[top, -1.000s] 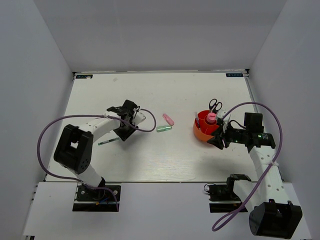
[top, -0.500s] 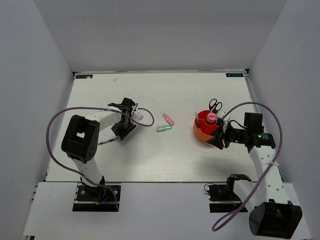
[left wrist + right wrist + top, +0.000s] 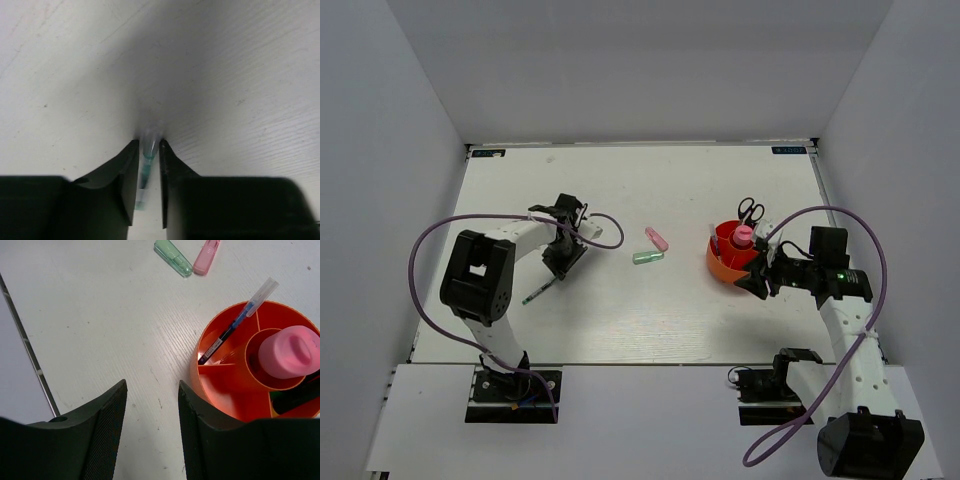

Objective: Sort the stationery into containers
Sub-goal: Pick up the pen from the center of the board.

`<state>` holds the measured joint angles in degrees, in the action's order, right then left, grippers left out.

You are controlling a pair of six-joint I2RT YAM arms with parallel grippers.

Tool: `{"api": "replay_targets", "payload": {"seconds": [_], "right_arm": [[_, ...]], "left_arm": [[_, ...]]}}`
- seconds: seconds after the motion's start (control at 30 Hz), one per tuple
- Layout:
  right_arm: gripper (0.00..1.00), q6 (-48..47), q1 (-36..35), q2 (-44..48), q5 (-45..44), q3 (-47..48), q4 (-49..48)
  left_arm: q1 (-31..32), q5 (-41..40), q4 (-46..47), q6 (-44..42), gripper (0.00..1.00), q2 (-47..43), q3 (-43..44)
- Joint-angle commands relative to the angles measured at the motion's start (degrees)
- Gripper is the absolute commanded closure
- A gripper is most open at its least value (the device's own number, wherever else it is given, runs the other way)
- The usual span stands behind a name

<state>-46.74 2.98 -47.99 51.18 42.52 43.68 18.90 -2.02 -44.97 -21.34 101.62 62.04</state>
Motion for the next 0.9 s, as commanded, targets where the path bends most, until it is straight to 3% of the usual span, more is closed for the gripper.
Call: {"api": "replay_targets", "payload": {"seconds": [0.0, 0.2, 0.4, 0.87], "right_arm": [[0.51, 0.4, 0.3, 1.0, 1.6, 0.4, 0.3], [0.53, 1.8, 0.3, 1.1, 2.2, 0.9, -0.2], [0.53, 2.3, 0.3, 1.8, 1.6, 0.2, -0.6], [0.53, 2.4, 0.3, 1.9, 1.3, -0.1, -1.1]], "left_arm": [[-0.1, 6.8, 0.1, 1.5, 0.72, 2.3, -3.7], [0.4, 6.4, -0.3, 2.8, 0.88, 3.1, -3.4], [1.5, 5.6, -0.5, 4.8, 0.99, 2.1, -2.2], [4.6, 8.6, -0.6, 10.4, 1.00, -5.1, 1.3]]}}
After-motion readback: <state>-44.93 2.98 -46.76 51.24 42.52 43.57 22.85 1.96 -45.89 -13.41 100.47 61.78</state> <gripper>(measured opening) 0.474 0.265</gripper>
